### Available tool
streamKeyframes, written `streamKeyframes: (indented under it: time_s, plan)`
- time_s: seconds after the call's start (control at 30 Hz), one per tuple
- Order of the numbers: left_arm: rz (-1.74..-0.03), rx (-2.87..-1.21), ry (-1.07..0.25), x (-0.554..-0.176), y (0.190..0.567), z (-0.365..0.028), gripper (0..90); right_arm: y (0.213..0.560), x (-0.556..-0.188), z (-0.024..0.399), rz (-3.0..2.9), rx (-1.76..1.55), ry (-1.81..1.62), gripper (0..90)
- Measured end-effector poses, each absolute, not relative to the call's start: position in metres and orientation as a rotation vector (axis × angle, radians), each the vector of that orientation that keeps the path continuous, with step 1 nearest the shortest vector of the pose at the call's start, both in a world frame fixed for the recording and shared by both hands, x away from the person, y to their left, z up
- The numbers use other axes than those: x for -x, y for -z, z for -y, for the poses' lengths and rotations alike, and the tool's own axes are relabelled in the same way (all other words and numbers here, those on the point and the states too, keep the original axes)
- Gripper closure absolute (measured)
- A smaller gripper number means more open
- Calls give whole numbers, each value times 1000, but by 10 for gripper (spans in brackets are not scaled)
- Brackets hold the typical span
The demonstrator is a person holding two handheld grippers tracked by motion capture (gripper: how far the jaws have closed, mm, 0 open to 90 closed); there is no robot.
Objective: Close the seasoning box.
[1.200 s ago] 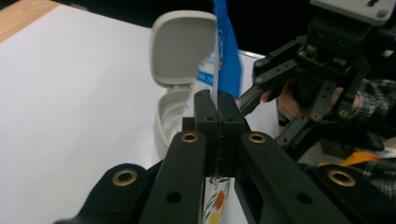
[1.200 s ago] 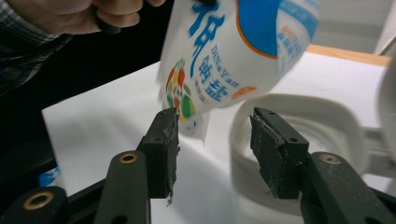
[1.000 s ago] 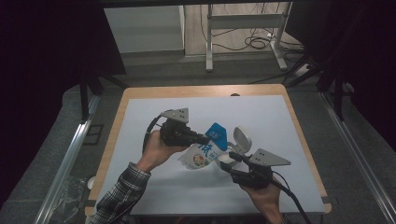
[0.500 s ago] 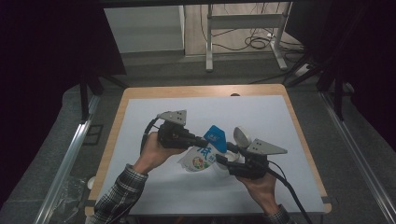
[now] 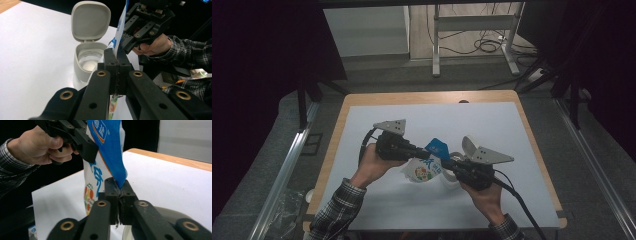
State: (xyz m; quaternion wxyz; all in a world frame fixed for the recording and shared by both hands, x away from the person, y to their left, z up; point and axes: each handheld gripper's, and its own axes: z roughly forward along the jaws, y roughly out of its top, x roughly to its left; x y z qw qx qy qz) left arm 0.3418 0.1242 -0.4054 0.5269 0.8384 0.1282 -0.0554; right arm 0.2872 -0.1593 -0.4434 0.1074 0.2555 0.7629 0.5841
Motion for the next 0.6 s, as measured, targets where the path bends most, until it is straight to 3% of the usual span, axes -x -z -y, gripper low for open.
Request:
streamKeyframes:
  time_s: [0.17,0.6]
  plan:
    - [-315,-2016,63,-339,408,-128,854,440,-289,156,-2252,-767,-1730,898]
    - [-445,-2096,-224,-328,423,-128,259,435,-295,144,-2267,-775,-1670,899]
